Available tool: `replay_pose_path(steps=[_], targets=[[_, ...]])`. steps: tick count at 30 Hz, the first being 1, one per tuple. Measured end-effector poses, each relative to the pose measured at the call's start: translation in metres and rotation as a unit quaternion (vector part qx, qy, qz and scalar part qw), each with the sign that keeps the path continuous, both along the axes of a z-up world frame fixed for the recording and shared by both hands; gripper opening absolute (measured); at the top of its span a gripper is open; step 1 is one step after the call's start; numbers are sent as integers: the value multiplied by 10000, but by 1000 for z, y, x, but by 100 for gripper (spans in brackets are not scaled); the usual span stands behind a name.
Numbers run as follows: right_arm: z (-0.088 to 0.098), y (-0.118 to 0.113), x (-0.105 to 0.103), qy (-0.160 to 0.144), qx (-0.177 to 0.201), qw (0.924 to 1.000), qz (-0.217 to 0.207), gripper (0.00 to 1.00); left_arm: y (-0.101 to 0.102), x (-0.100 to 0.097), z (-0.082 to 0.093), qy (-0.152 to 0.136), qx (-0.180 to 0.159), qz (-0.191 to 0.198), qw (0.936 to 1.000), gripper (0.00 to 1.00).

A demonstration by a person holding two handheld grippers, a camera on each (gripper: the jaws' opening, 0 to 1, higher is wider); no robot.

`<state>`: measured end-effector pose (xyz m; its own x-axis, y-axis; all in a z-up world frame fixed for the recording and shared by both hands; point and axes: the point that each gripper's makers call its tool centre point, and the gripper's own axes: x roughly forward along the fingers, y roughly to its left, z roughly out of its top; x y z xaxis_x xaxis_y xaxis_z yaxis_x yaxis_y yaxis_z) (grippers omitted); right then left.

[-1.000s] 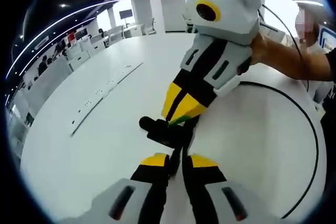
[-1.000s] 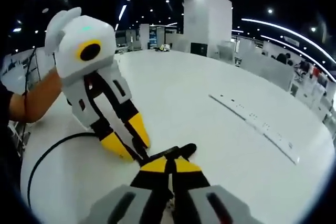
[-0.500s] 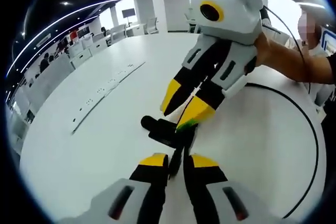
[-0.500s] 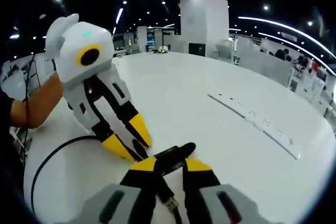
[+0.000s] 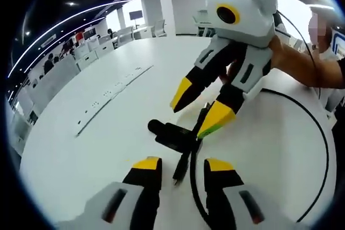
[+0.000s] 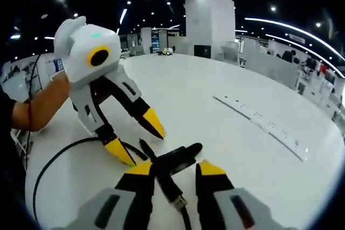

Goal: Find the charging cable on the desk, coil it up and secure with Velcro.

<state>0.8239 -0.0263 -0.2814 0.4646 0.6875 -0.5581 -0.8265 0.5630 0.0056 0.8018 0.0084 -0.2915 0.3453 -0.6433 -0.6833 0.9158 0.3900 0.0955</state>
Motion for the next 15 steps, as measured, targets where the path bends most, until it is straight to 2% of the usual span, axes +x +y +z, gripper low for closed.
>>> replay_pose_path(steps=[1,6,12,15], targets=[[0,-1,-1,8,-9,10000,-19,33,-1,1,0,-2,-67,94,9999,49],[1,-2,-7,0,-4,10000,-49,33,1,-3,-1,74,-172,237,9995,45],[4,-4,-13,-119,-111,9998,-110,33,7,1,7,-6,-336,743,9967,43],[4,-8,-15,-149,-95,9996,-218,33,7,0,14,-72,-502,853,9951,42]])
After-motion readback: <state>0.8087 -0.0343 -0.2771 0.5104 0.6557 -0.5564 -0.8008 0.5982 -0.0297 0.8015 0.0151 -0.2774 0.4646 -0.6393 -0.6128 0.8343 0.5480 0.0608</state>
